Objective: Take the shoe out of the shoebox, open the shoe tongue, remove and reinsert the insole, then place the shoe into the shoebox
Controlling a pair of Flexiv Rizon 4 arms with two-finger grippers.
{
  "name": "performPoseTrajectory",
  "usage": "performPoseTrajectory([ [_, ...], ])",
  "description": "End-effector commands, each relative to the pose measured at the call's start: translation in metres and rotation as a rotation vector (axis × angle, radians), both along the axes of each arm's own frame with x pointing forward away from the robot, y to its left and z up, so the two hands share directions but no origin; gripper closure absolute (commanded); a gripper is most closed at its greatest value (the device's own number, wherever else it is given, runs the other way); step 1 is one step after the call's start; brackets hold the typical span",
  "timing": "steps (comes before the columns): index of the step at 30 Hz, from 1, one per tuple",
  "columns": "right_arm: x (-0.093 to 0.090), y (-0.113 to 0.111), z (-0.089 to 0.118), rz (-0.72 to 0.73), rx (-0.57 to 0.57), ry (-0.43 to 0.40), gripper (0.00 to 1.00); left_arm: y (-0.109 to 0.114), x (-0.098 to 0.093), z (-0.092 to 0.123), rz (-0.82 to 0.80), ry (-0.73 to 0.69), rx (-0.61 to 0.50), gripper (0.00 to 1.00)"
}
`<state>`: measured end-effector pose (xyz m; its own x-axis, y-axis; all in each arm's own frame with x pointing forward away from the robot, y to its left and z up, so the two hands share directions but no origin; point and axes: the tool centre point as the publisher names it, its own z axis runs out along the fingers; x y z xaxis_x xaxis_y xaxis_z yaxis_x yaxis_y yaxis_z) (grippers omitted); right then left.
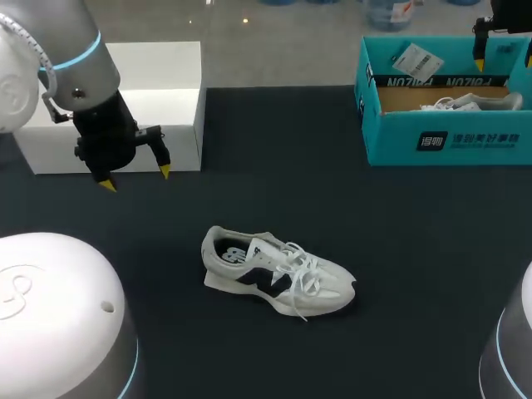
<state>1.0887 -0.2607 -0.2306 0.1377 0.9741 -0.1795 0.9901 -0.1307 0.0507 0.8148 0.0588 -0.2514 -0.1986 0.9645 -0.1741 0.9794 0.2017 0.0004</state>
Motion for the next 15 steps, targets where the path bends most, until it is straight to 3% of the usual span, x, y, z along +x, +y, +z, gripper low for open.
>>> performPoseTrajectory([
  [1, -0.001, 0.000, 0.000, 0.000, 0.001, -0.002, 0.00, 0.006, -0.001, 0.000, 0.074, 0.003, -0.030, 0.00],
  [9, -0.001, 0.000, 0.000, 0.000, 0.001, -0.002, 0.00, 0.032, -0.024, -0.009, 0.368, 0.123, -0.261, 0.00],
  [15, -0.001, 0.000, 0.000, 0.000, 0.001, -0.002, 0.00, 0.035, -0.041, -0.016, 0.449, 0.261, -0.397, 0.00],
])
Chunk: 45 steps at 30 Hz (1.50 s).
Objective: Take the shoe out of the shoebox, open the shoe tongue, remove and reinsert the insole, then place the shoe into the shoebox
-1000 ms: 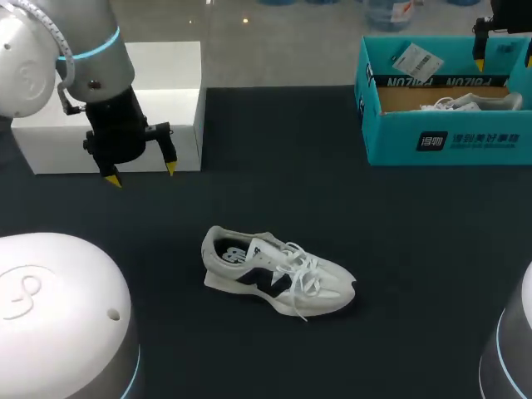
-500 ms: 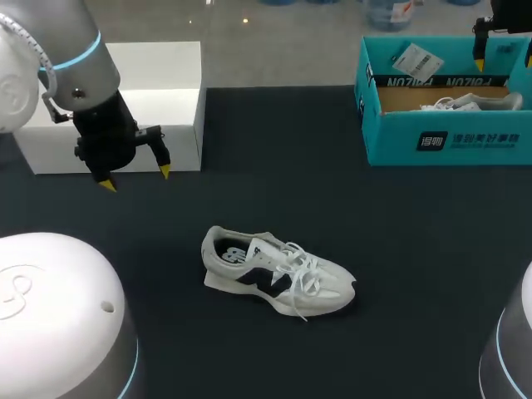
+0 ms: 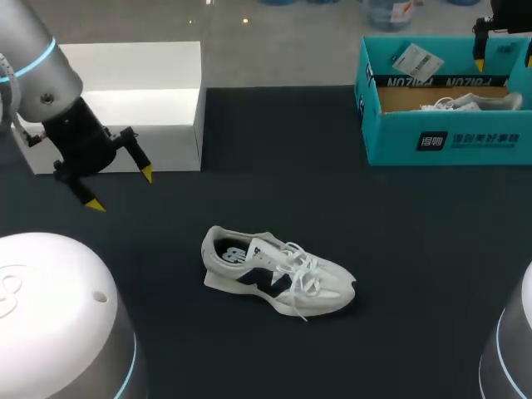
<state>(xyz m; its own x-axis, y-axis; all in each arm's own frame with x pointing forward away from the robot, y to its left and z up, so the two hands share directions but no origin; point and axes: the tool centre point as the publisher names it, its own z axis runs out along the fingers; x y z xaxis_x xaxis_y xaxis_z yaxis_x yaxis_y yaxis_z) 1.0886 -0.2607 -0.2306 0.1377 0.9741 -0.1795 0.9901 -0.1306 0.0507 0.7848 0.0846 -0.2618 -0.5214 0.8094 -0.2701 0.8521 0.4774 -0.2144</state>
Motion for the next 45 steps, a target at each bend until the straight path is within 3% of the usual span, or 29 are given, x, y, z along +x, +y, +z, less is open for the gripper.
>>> performPoseTrajectory([
  [1, -0.001, 0.000, 0.000, 0.000, 0.001, -0.002, 0.00, 0.010, -0.014, -0.005, 0.136, 0.091, -0.260, 0.00],
  [12, -0.001, 0.000, 0.000, 0.000, 0.001, -0.002, 0.00, 0.023, -0.031, -0.015, 0.225, 0.210, -0.379, 0.00],
  [15, -0.001, 0.000, 0.000, 0.000, 0.001, -0.002, 0.00, 0.026, -0.039, -0.027, 0.249, 0.229, -0.361, 0.00],
  [31, -0.001, 0.000, 0.000, 0.000, 0.001, -0.002, 0.00, 0.026, -0.039, -0.027, 0.249, 0.229, -0.361, 0.00],
  [39, -0.001, 0.000, 0.000, 0.000, 0.001, -0.002, 0.00, 0.036, -0.041, -0.037, 0.531, 0.317, -0.452, 0.00],
  [45, -0.001, 0.000, 0.000, 0.000, 0.001, -0.002, 0.00, 0.043, -0.054, -0.052, 0.604, 0.365, -0.470, 0.00],
])
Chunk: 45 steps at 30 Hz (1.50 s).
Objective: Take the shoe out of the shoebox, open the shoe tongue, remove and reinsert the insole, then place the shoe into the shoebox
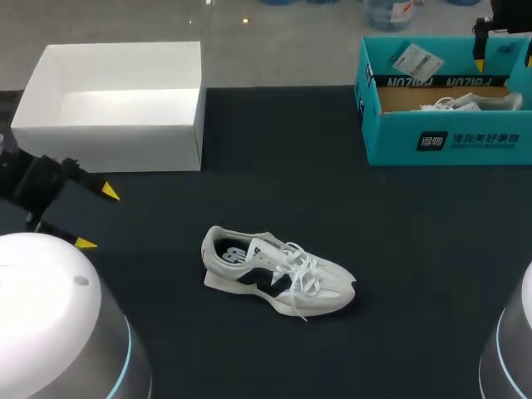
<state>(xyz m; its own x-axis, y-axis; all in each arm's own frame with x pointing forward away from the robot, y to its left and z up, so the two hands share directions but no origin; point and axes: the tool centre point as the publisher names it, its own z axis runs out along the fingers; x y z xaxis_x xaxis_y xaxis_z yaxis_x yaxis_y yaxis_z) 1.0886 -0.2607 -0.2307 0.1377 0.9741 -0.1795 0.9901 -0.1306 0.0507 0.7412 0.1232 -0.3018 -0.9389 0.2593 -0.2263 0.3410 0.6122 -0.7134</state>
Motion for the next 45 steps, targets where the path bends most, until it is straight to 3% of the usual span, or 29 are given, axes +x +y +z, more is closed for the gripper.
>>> performPoseTrajectory([
  [1, -0.001, 0.000, 0.000, 0.000, 0.001, -0.002, 0.00, 0.004, -0.011, -0.017, 0.030, 0.012, -0.023, 0.00],
  [13, -0.001, 0.000, 0.000, 0.000, 0.001, -0.002, 0.00, 0.013, -0.014, -0.057, 0.039, 0.180, -0.063, 0.00],
  [19, -0.001, 0.000, 0.000, 0.000, 0.001, -0.002, 0.00, 0.021, -0.017, -0.065, 0.057, 0.213, -0.107, 0.00],
  [29, -0.001, 0.000, 0.000, 0.000, 0.001, -0.002, 0.00, 0.029, -0.026, -0.064, 0.096, 0.231, -0.204, 0.00],
  [35, -0.001, 0.000, 0.000, 0.000, 0.001, -0.002, 0.00, 0.023, -0.030, -0.060, 0.101, 0.219, -0.202, 0.00],
  [37, -0.001, 0.000, 0.000, 0.000, 0.001, -0.002, 0.00, 0.023, -0.030, -0.060, 0.197, 0.207, -0.198, 0.00],
  [45, -0.001, 0.000, 0.000, 0.000, 0.001, -0.002, 0.00, 0.023, -0.030, -0.060, 0.197, 0.207, -0.198, 0.00],
])
